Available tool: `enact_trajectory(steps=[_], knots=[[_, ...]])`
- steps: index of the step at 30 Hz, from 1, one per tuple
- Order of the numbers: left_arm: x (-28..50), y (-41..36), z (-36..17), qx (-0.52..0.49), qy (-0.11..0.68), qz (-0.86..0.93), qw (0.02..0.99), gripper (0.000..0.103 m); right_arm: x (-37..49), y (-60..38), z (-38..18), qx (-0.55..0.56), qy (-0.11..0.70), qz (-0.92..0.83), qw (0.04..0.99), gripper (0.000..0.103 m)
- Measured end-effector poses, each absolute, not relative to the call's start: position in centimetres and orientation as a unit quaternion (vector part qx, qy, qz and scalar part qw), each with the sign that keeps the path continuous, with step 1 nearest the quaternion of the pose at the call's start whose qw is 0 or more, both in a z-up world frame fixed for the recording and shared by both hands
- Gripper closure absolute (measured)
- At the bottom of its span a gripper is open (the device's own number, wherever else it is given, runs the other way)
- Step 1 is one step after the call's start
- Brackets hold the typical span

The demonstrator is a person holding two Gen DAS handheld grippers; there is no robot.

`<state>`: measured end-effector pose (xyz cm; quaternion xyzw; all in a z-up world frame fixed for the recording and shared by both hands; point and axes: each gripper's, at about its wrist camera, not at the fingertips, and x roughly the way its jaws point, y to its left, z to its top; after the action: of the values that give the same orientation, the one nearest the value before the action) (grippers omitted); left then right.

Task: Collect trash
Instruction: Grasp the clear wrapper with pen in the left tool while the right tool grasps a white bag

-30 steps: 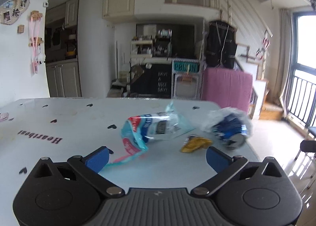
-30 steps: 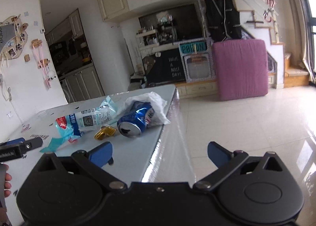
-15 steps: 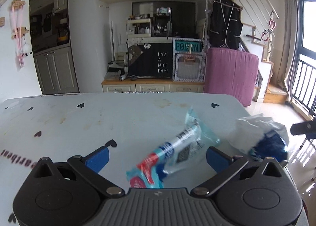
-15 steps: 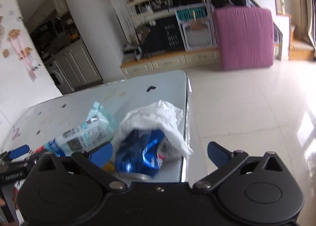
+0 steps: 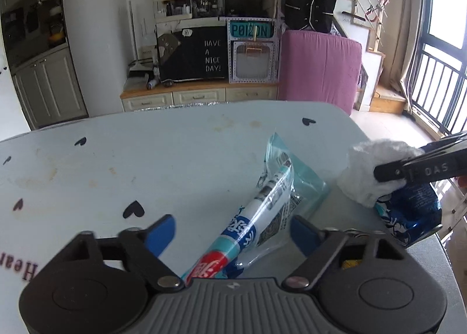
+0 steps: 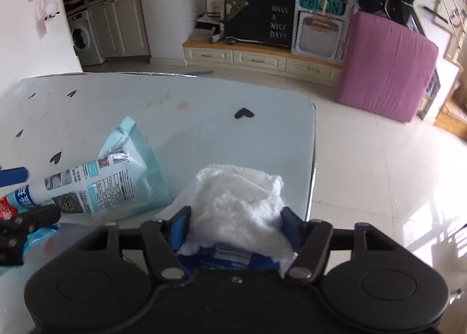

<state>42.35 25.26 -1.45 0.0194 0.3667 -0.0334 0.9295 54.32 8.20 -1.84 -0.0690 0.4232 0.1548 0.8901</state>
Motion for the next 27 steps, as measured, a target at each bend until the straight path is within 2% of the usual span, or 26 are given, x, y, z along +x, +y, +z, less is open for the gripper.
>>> enact_trajectory(steps=[2, 4, 5, 7, 9, 10, 15, 27], knots=[[42.5, 25.2, -1.8, 0.011, 0.371, -0.036, 0.928, 0.033, 54.2, 8.1, -1.3, -0.074, 0.414, 0.161, 0.893, 0.048], [42.7, 25.1, -1.9, 0.002, 0.375, -0.039, 0.926, 0.049, 54.1, 8.0, -0.8, -0.075, 0.405, 0.169, 0.895, 0.058], [42.7, 25.0, -2.0, 0.000, 0.376, -0.039, 0.926, 0.053, 54.1, 8.0, -0.4, -0.074, 0.401, 0.176, 0.896, 0.062], [42.7, 25.0, -2.0, -0.003, 0.374, -0.041, 0.926, 0.075, 54.1, 7.9, 0.3, -0.069, 0.395, 0.191, 0.896, 0.086], [42.6, 25.0, -2.0, -0.007, 0.376, -0.038, 0.926, 0.091, 54.2, 7.9, 0.8, -0.060, 0.391, 0.206, 0.895, 0.092], [42.5, 25.1, -2.0, -0.008, 0.377, -0.037, 0.925, 0.094, 54.1, 7.9, 1.1, -0.059, 0.387, 0.215, 0.895, 0.093], [41.7, 25.3, -1.6, -0.013, 0.368, -0.029, 0.929, 0.101, 53.6, 8.0, 2.2, -0.050, 0.366, 0.237, 0.899, 0.095], [37.5, 24.7, 3.3, -0.029, 0.299, 0.002, 0.954, 0.102, 49.8, 6.9, 6.6, -0.012, 0.292, 0.276, 0.916, 0.096]])
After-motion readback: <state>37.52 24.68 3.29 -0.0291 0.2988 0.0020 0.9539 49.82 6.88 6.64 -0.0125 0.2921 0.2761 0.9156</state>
